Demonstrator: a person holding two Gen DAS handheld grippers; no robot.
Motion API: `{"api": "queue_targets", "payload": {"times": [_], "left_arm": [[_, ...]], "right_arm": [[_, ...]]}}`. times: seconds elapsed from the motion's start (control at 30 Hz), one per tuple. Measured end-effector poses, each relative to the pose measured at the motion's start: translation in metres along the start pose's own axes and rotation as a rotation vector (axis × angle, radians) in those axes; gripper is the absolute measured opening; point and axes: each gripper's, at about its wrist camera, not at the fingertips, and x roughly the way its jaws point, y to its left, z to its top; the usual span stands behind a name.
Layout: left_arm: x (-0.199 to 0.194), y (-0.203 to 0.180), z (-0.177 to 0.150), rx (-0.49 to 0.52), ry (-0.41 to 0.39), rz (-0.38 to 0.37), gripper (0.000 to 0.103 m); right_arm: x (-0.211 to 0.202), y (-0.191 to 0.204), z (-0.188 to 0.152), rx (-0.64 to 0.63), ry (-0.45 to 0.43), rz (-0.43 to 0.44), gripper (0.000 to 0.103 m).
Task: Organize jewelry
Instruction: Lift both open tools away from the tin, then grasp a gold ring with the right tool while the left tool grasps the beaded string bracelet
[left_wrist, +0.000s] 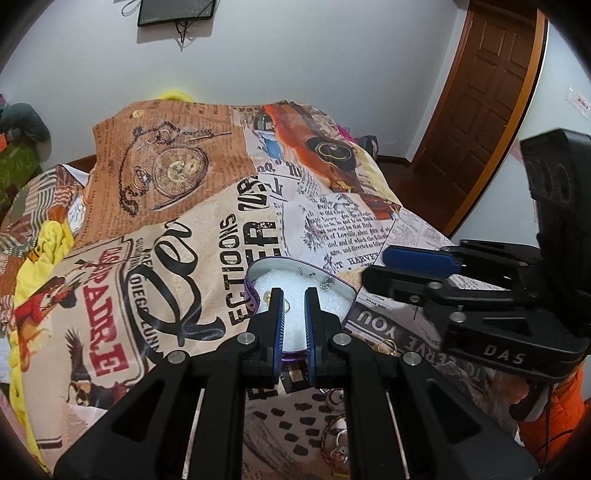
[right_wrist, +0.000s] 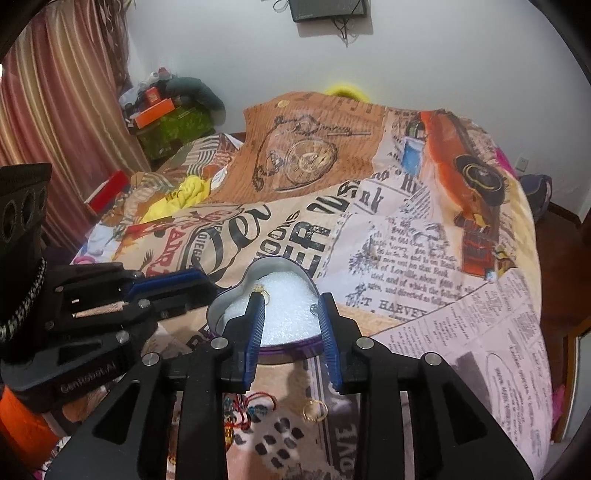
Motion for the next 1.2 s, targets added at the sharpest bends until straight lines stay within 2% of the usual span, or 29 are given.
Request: {"api": "queue_targets", "payload": {"times": [0.1, 0.17, 0.23, 0.3, 0.73, 1.0, 1.2], "left_arm": [[-0.007, -0.002, 0.0, 0.003, -0.002, 0.011, 0.011], [-0.012, -0.004, -0.002, 0.008, -0.006, 0.019, 0.015], [-0.017, -0.006, -0.004, 0.011, -0.012, 0.026, 0.024], [-0.022, -0.007, -0.006, 0.012, -0.014, 0.03, 0.028], [-0.017, -0.018, -0.034, 0.011, 0.078, 0.046, 0.028], [0.001, -0.02, -0.057, 0.01, 0.168, 0.049, 0.028], [0.013, -0.029, -0.065, 0.03, 0.204, 0.028, 0.028]], "right_arm": [[-0.011, -0.001, -0.002, 0.001, -0.013, -0.02, 0.027], [-0.018, -0.002, -0.004, 0.005, -0.02, -0.031, 0.027], [-0.024, -0.004, -0.007, 0.01, -0.023, -0.04, 0.028], [-0.029, -0.006, -0.011, 0.013, -0.024, -0.052, 0.028], [-0.045, -0.009, -0.046, 0.032, 0.012, -0.091, 0.031], [-0.037, -0.015, -0.067, 0.052, 0.07, -0.094, 0.031], [-0.029, -0.017, -0.078, 0.067, 0.109, -0.087, 0.031]]}}
